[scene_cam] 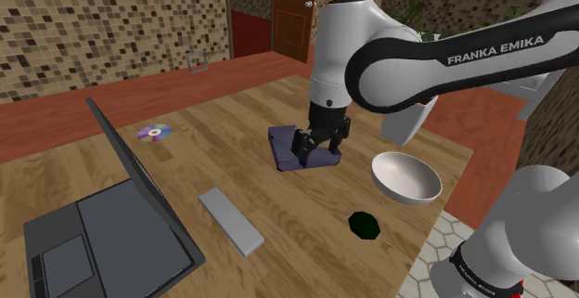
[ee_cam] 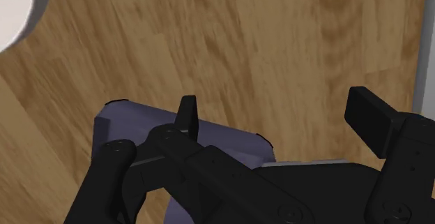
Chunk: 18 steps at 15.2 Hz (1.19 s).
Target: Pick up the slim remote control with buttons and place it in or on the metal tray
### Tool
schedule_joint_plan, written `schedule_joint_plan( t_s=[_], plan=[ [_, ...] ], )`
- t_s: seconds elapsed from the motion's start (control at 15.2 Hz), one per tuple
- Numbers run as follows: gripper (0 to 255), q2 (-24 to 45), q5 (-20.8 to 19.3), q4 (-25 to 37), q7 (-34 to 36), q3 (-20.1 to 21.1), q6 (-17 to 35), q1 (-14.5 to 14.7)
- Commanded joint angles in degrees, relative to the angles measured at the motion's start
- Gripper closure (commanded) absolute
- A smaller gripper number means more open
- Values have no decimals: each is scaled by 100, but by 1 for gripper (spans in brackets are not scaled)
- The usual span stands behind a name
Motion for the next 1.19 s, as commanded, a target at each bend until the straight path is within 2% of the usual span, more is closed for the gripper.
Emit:
schedule_joint_plan(
  t_s=[0.0,0.26,0.59,1.12],
  plan=[
    [0,325,-41,171,224,166,143,29],
    [0,1136,-269,663,765,513,412,94],
    [0,2232,-763,1434,1497,829,609,258],
    [0,4057,-1680,3051,2520,911,530,894]
  ],
)
